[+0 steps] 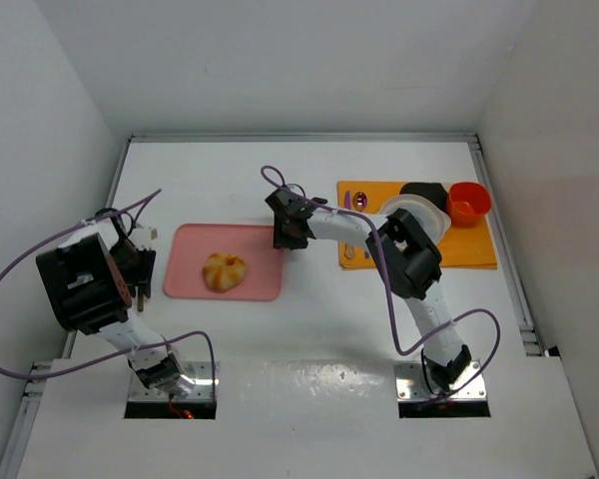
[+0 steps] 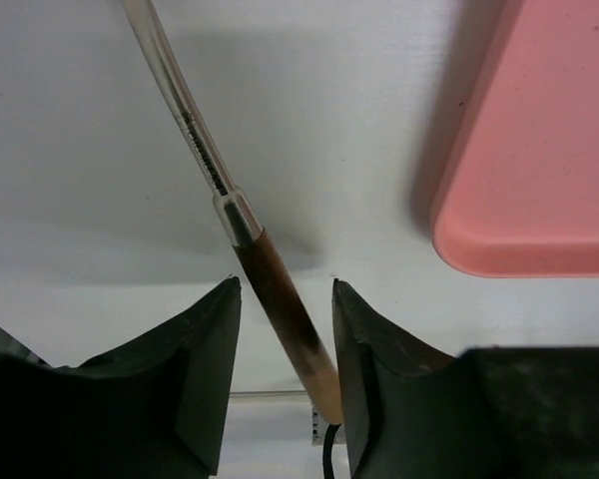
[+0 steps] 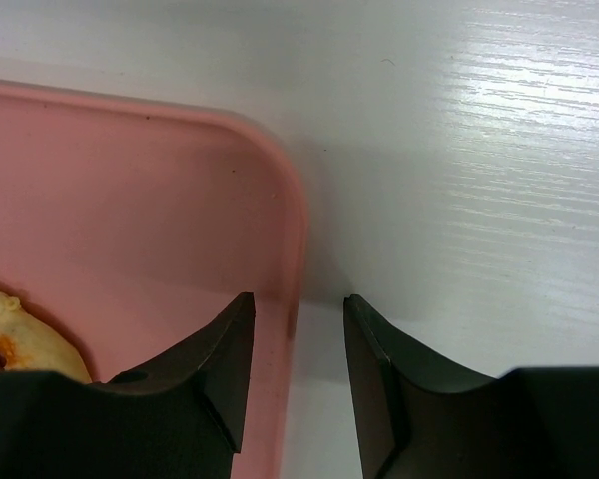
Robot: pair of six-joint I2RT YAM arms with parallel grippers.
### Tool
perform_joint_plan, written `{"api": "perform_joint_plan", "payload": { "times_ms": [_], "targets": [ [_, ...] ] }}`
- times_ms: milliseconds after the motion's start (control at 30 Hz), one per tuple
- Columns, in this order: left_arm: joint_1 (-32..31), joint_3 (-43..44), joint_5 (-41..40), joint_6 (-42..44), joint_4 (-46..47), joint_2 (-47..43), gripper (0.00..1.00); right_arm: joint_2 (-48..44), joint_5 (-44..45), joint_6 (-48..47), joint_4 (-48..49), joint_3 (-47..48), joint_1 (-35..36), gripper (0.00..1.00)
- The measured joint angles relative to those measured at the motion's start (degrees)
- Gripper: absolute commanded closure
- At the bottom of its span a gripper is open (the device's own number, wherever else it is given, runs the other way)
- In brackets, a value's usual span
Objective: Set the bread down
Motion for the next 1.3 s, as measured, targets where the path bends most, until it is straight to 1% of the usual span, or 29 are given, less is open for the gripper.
{"api": "perform_joint_plan", "payload": {
  "times_ms": [133, 200, 367, 433, 500, 767, 800, 867, 900, 933, 967, 1067, 1100, 1167, 1200, 1300],
  "targets": [
    [0.0, -0.04, -0.9, -0.9, 0.68, 0.0, 0.7, -0.02, 0.09, 0.35, 0.11, -0.13, 0.02, 0.59],
    [0.0, -0.04, -1.53, -1.2, 0.96, 0.0, 0.74, -0.11, 0.09, 0.44, 0.31, -0.35, 0.02, 0.59],
    [0.0, -0.04, -2.73, -1.38, 1.6, -0.07, 0.77, -0.5, 0.11, 0.61, 1.14, -1.09, 0.02, 0.59],
    [-0.02, -0.04, -3.32, -1.55, 1.81, -0.13, 0.77, -0.55, 0.11, 0.61, 1.33, -1.25, 0.02, 0.59],
    [-0.02, -0.04, -3.89, -1.6, 2.16, -0.13, 0.73, -0.63, 0.09, 0.61, 1.51, -1.4, 0.02, 0.59],
    [-0.02, -0.04, -3.87, -1.88, 3.13, -0.13, 0.71, -0.96, 0.04, 0.61, 2.21, -2.1, 0.02, 0.59],
    [-0.02, -0.04, -3.85, -1.88, 3.23, -0.13, 0.75, -1.05, 0.04, 0.59, 2.36, -2.25, 0.02, 0.59],
    [-0.02, -0.04, -3.78, -1.97, 3.54, -0.13, 0.78, -1.2, 0.0, 0.59, 2.56, -2.51, 0.02, 0.59],
    [-0.02, -0.04, -3.67, -1.9, 3.58, -0.13, 0.86, -1.29, -0.04, 0.59, 2.62, -2.64, 0.02, 0.59],
    [-0.02, -0.04, -3.58, -2.01, 3.58, -0.13, 0.94, -1.38, -0.15, 0.59, 2.69, -2.78, 0.02, 0.6],
    [-0.04, -0.04, -3.54, -2.1, 3.65, -0.13, 1.0, -1.42, -0.24, 0.57, 2.75, -2.89, 0.0, 0.62],
    [-0.04, -0.07, -3.76, -1.77, 3.93, -0.13, 1.0, -1.49, -0.66, 0.46, 2.8, -3.13, 0.0, 0.73],
    [-0.02, -0.07, -3.89, -1.57, 3.96, -0.13, 1.0, -1.49, -0.94, 0.52, 2.78, -3.19, 0.0, 0.79],
    [-0.02, -0.09, -5.03, -0.35, 3.93, -0.44, 1.0, -1.49, -1.38, 0.52, 2.8, -3.3, 0.0, 0.85],
    [0.0, -0.09, -5.86, 0.63, 3.8, -0.9, 1.0, -1.49, -1.7, 0.66, 2.75, -3.32, 0.0, 0.89],
    [0.44, 0.76, -8.72, 5.49, 3.06, -3.98, 1.0, -1.46, -2.36, 0.83, 2.8, -3.37, 0.02, 0.96]
  ]
}}
